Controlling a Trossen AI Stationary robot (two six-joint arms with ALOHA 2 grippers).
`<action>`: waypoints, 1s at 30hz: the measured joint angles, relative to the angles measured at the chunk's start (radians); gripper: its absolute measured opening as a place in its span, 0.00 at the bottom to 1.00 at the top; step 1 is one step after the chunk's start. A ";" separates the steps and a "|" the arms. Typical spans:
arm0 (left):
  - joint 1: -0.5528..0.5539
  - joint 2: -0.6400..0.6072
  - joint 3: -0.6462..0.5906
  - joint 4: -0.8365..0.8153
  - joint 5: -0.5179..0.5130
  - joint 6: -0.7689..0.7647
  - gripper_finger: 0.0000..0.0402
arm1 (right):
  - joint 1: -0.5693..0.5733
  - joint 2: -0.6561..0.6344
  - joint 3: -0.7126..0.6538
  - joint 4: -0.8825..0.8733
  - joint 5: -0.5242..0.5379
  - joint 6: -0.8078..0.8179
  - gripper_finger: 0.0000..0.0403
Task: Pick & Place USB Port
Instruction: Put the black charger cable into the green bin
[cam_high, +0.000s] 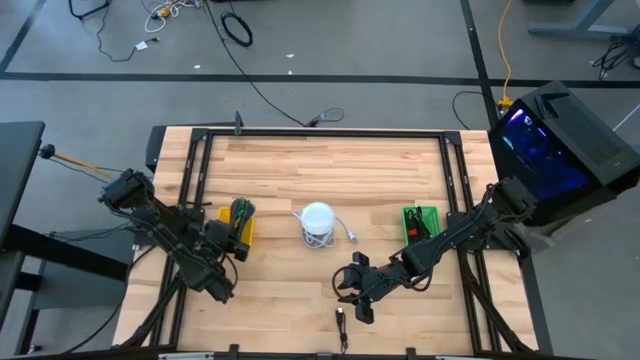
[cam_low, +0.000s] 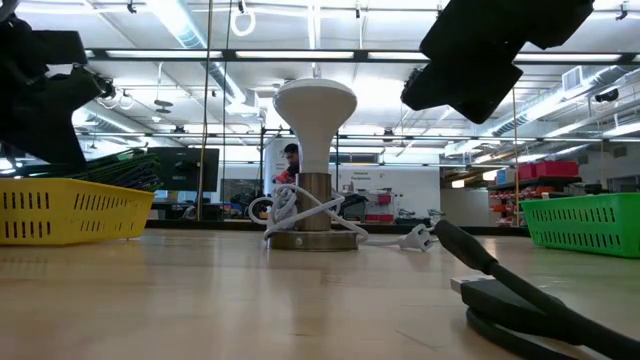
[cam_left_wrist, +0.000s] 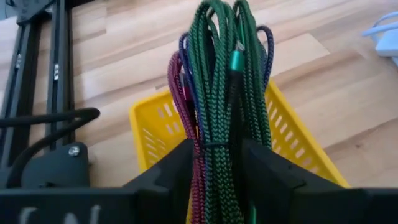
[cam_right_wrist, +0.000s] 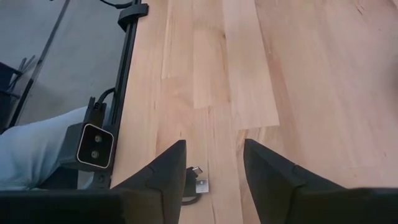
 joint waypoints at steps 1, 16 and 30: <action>0.000 -0.002 0.003 -0.011 -0.001 0.000 0.37 | 0.000 0.000 0.000 0.000 0.004 0.000 0.40; 0.000 -0.007 0.328 0.018 -0.137 0.372 0.42 | 0.000 0.000 0.000 0.000 0.024 0.001 0.40; -0.002 0.047 0.365 1.004 -0.124 1.369 0.42 | 0.090 0.017 -0.002 0.006 0.035 0.178 0.40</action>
